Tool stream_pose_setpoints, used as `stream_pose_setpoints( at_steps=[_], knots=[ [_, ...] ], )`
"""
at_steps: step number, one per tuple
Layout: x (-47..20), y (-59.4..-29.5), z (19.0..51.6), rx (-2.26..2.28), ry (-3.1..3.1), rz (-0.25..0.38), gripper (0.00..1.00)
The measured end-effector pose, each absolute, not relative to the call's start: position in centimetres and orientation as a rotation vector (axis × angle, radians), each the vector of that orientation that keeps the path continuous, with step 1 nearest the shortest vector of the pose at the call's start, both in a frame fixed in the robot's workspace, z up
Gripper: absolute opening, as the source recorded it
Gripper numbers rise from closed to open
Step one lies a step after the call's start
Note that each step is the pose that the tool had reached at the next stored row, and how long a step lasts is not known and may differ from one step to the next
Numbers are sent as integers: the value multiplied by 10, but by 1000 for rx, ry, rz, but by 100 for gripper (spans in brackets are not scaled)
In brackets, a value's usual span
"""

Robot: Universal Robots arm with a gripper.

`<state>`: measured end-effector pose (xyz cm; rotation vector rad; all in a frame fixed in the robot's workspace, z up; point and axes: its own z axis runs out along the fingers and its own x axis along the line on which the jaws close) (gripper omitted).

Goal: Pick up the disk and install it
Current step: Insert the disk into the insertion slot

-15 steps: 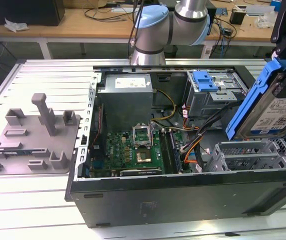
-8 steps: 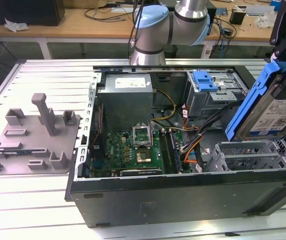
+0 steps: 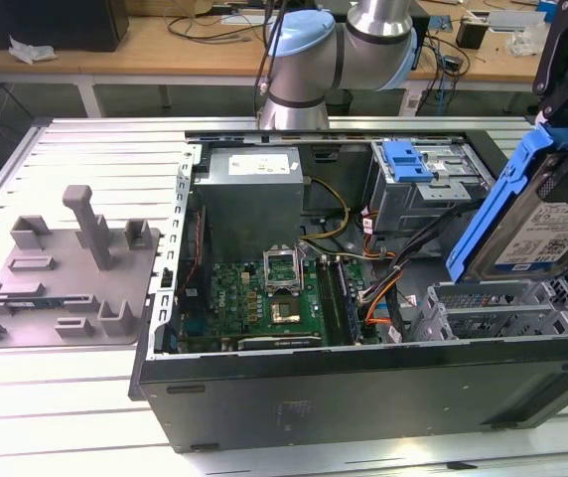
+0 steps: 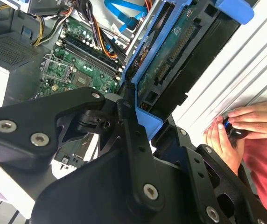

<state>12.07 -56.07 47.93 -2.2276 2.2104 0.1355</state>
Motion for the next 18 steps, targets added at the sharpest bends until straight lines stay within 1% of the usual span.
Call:
stream_pose_setpoints(
  at_steps=[18],
  knots=[
    [121, -561, 469, -2228, 2209, 135, 37]
  ],
)
